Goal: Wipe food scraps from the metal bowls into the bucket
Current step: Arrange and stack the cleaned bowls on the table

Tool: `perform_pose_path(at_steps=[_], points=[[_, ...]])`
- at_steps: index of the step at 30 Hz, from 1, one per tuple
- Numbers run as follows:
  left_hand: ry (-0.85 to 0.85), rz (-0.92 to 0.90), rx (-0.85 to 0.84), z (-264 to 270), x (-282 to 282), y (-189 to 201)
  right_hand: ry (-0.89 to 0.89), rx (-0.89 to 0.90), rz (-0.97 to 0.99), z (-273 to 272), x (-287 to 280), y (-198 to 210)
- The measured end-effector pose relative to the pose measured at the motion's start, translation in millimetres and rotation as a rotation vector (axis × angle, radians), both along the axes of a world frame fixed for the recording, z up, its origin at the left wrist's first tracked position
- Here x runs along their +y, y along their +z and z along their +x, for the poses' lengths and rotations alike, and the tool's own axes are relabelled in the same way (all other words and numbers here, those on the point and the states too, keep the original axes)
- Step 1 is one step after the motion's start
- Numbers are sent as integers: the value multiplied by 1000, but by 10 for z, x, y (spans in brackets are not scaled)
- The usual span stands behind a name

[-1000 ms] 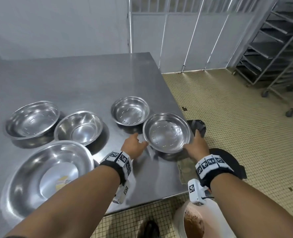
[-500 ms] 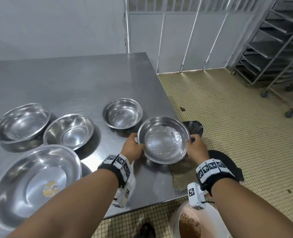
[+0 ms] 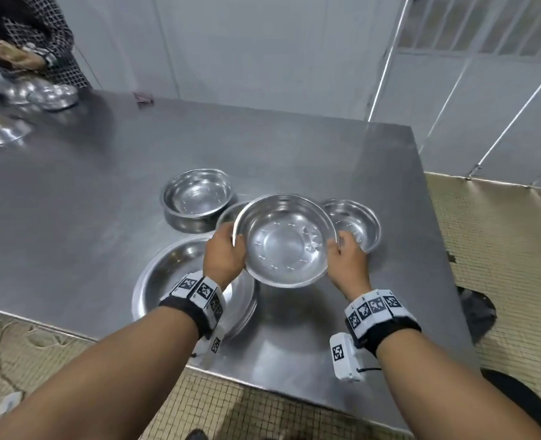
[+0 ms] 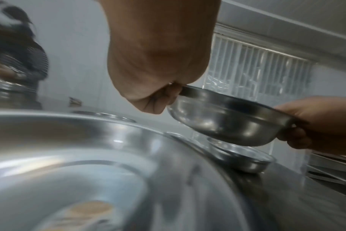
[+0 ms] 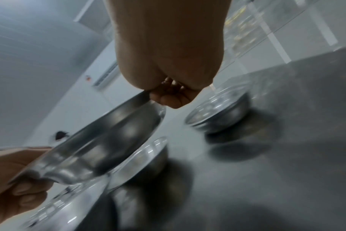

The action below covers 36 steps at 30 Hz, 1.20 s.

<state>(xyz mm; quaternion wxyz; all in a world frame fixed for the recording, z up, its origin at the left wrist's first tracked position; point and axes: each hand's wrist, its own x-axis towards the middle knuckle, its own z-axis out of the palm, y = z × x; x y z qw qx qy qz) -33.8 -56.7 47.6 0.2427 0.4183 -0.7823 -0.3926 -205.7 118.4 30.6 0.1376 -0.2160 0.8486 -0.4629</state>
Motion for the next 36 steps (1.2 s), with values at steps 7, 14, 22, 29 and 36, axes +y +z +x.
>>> perform_pose_path(at_steps=[7,14,22,29,36], points=[[243,-29,-163,1036,-414,-59,315,2,84,662,-721,-10],[258,1,-437,1568,-452,-224,539,75,286,975,-800,-84],[232,-88,-620,1777,-413,-381,580,216,403,1052,-803,-159],[191,-118,-534,1767,-703,-377,556,214,407,939,-924,-120],[174,-107,-446,1475,-1546,-222,396,225,345,722,-1736,192]])
